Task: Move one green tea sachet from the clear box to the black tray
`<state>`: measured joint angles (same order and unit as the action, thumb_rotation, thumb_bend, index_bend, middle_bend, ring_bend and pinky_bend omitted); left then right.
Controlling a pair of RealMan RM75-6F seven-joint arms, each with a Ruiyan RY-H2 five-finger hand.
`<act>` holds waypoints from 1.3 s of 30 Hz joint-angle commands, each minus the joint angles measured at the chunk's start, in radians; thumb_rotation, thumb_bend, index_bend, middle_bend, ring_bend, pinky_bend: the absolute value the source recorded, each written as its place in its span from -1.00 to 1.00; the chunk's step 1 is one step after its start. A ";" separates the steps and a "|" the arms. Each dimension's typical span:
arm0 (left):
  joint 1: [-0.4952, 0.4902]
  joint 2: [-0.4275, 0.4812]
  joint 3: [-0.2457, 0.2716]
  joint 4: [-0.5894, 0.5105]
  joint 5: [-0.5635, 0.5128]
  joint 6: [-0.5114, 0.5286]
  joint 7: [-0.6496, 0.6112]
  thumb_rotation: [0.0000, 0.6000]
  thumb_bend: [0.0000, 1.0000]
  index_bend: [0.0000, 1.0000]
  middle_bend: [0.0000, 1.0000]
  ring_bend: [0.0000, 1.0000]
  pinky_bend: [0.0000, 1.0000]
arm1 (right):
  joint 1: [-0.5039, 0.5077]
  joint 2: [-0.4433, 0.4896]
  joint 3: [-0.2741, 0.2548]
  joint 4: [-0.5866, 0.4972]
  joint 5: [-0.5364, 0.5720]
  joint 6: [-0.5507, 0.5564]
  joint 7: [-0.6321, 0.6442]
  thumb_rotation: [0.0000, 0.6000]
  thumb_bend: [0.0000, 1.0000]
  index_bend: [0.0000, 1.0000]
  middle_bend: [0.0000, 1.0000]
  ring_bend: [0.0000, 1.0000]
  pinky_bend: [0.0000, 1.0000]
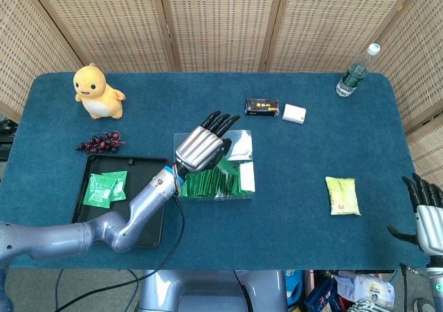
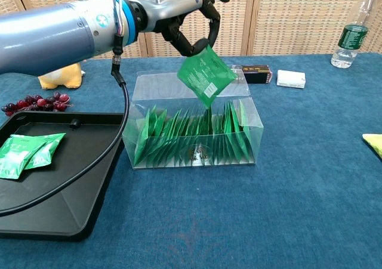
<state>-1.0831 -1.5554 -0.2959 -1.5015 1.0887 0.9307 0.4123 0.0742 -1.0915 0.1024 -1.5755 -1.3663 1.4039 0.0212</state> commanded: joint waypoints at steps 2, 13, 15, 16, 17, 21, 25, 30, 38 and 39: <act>0.009 0.020 -0.003 -0.020 0.001 0.013 0.000 1.00 0.12 0.36 -1.00 -1.00 -1.00 | 0.000 0.000 -0.001 -0.001 -0.003 0.001 -0.002 1.00 -1.00 -0.98 -1.00 -1.00 -1.00; 0.086 0.160 0.005 -0.145 0.027 0.078 -0.024 1.00 0.12 0.37 -1.00 -1.00 -1.00 | -0.002 0.000 -0.009 -0.012 -0.021 0.010 -0.009 1.00 -1.00 -0.98 -1.00 -1.00 -1.00; 0.141 0.240 0.028 -0.198 0.045 0.111 -0.040 1.00 0.12 0.37 -1.00 -1.00 -1.00 | -0.003 0.000 -0.013 -0.015 -0.028 0.012 -0.011 1.00 -1.00 -0.98 -1.00 -1.00 -1.00; 0.164 0.276 0.039 -0.223 0.057 0.120 -0.053 1.00 0.12 0.37 -1.00 -1.00 -1.00 | -0.004 0.001 -0.014 -0.017 -0.031 0.014 -0.011 1.00 -1.00 -0.98 -1.00 -1.00 -1.00; 0.185 0.310 0.050 -0.244 0.068 0.127 -0.066 1.00 0.12 0.37 -1.00 -1.00 -1.00 | -0.004 0.001 -0.015 -0.019 -0.035 0.016 -0.012 1.00 -1.00 -0.98 -1.00 -1.00 -1.00; 0.257 0.419 0.090 -0.294 0.105 0.150 -0.108 1.00 0.12 0.38 -1.00 -1.00 -1.00 | -0.007 0.003 -0.019 -0.026 -0.047 0.024 -0.013 1.00 -1.00 -0.98 -1.00 -1.00 -1.00; 0.343 0.548 0.142 -0.337 0.137 0.166 -0.176 1.00 0.12 0.39 -1.00 -1.00 -1.00 | -0.011 0.006 -0.024 -0.038 -0.063 0.036 -0.017 1.00 -1.00 -0.98 -1.00 -1.00 -1.00; 0.460 0.698 0.241 -0.341 0.152 0.137 -0.287 1.00 0.12 0.40 -1.00 -1.00 -1.00 | -0.016 0.008 -0.034 -0.056 -0.088 0.053 -0.030 1.00 -1.00 -0.98 -1.00 -1.00 -1.00; 0.544 0.665 0.333 -0.178 0.181 0.024 -0.469 1.00 0.12 0.30 -1.00 -1.00 -1.00 | -0.013 -0.001 -0.045 -0.064 -0.104 0.050 -0.058 1.00 -1.00 -0.98 -1.00 -1.00 -1.00; 0.548 0.643 0.333 -0.149 0.182 0.013 -0.496 1.00 0.12 0.03 -1.00 -1.00 -1.00 | -0.013 -0.002 -0.045 -0.064 -0.104 0.049 -0.061 1.00 -1.00 -0.98 -1.00 -1.00 -1.00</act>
<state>-0.5656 -0.8661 0.0028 -1.7313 1.2726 1.0055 -0.0080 0.0607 -1.0926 0.0584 -1.6396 -1.4698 1.4537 -0.0386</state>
